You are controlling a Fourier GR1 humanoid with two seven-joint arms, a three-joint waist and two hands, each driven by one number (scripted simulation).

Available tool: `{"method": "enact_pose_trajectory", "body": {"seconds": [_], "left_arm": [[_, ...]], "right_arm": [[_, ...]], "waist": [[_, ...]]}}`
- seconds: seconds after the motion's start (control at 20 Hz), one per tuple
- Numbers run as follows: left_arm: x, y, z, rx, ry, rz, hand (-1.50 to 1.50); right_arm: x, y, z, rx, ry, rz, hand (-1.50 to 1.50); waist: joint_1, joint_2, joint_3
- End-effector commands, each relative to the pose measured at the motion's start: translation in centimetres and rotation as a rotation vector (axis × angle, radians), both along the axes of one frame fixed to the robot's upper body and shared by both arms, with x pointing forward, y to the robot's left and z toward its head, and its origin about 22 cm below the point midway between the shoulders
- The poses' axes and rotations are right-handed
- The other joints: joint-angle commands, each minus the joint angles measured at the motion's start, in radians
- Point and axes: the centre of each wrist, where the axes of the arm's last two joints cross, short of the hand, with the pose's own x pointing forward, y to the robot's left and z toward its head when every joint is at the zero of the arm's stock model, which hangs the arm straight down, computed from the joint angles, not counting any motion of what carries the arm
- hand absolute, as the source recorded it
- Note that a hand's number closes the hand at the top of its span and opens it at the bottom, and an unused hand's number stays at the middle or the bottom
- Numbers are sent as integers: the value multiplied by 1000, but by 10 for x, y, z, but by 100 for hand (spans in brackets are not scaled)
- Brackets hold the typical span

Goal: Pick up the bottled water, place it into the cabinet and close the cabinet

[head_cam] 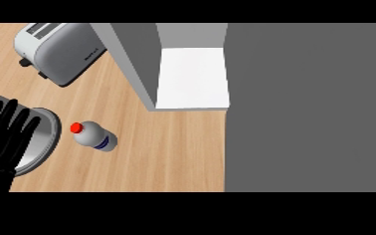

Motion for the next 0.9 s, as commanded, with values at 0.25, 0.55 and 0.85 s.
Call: {"method": "enact_pose_trajectory", "body": {"seconds": [0.25, 0.55, 0.85], "left_arm": [[29, 32, -62, 72, 26, -24, -150], [30, 45, -92, 69, 29, 20, -150], [43, 42, -134, 83, 80, 41, -150]], "right_arm": [[-22, 10, 24, 117, -92, 66, -150], [-31, 7, 31, 118, -76, 85, -150], [-38, 15, 38, 110, -98, 73, -150]], "waist": [[-10, 5, 0], [-8, 3, 0], [-13, 5, -1]]}}
